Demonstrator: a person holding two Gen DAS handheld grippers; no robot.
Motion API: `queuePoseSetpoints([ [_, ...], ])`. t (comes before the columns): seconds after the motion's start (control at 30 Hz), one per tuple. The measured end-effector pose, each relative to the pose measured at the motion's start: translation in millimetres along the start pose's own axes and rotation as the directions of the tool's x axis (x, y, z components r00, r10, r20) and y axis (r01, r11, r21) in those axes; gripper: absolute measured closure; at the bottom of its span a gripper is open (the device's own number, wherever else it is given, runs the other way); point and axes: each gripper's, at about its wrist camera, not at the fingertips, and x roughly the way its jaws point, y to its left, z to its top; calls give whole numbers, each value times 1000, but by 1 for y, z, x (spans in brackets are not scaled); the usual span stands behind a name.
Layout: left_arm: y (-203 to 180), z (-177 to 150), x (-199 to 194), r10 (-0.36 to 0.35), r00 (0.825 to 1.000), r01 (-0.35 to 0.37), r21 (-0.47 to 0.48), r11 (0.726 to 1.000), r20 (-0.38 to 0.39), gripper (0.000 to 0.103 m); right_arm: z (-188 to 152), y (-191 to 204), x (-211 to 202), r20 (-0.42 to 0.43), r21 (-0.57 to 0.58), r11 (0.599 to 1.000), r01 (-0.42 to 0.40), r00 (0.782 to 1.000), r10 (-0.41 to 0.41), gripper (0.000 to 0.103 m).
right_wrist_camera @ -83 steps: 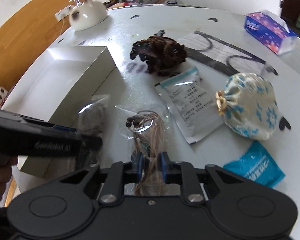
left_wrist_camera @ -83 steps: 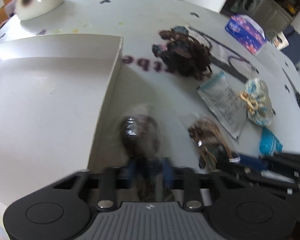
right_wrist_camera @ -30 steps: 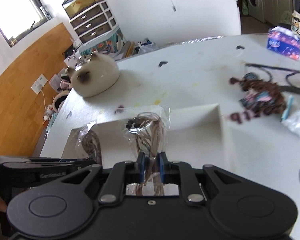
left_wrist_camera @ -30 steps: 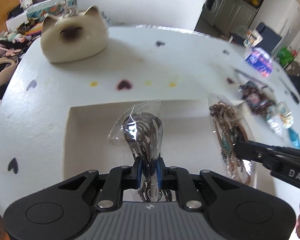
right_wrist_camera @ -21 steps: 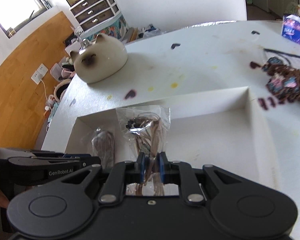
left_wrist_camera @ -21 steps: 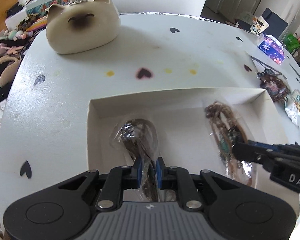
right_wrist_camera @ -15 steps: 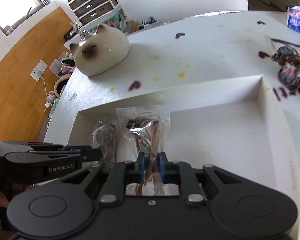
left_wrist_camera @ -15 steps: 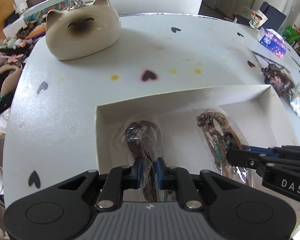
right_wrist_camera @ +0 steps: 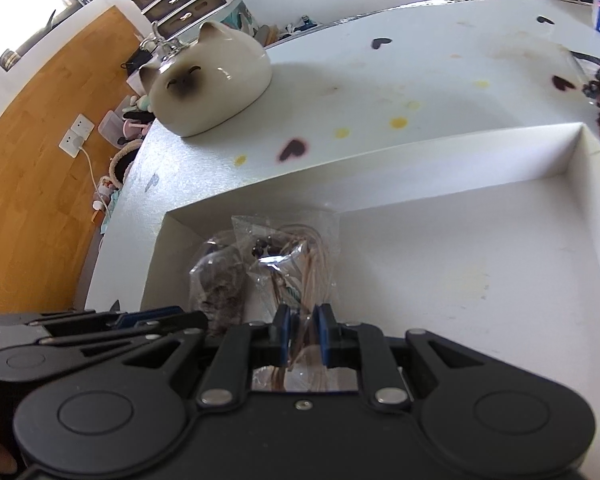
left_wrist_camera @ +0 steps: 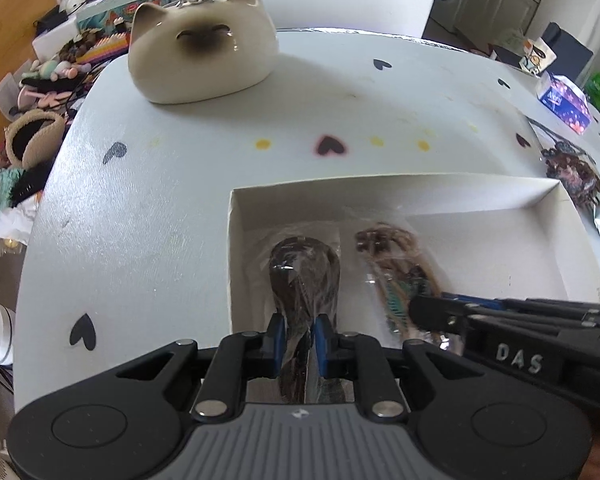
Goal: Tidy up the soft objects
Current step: 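Open both tools to release the bags in the tray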
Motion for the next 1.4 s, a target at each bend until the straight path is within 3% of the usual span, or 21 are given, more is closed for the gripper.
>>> queuePoseSetpoints([
  [0.07,2,2,3,-8,1000,8,-24,1000,2,85,0,4,0,6,-20,1000,-8,1000,8,81],
  [0.17,4,4,7,-20,1000,20,-60,998,2,85,0,6,-5,20,-45,999,-17,1000,18,64],
  [0.23,4,4,8,-23,1000,24,-67,997,7,85,1,7,-8,25,-56,998,-4,1000,5,60],
  [0.33,5,3,8,-34,999,35,-76,996,17,85,2,4,-16,23,-61,998,-15,1000,16,64],
  [0.4,6,2,3,-49,998,52,-81,995,35,85,2,2,-21,29,-68,998,-6,1000,8,82],
  [0.57,5,-4,-22,-97,989,106,-77,991,109,85,1,-4,-24,35,-62,998,-27,999,29,96],
  [0.67,3,-11,-33,-161,980,170,-65,983,121,87,1,-2,-22,22,-83,995,-49,998,51,98],
  [0.9,4,-23,-4,-130,991,132,-89,987,22,93,-3,13,-2,-28,-173,984,-41,999,36,99],
  [1.23,8,-23,9,-142,990,143,-109,984,16,100,-5,12,10,-50,-202,978,-44,998,34,99],
  [1.4,11,-18,-8,-147,986,155,-113,981,79,99,-4,9,2,-35,-172,984,-56,998,51,98],
])
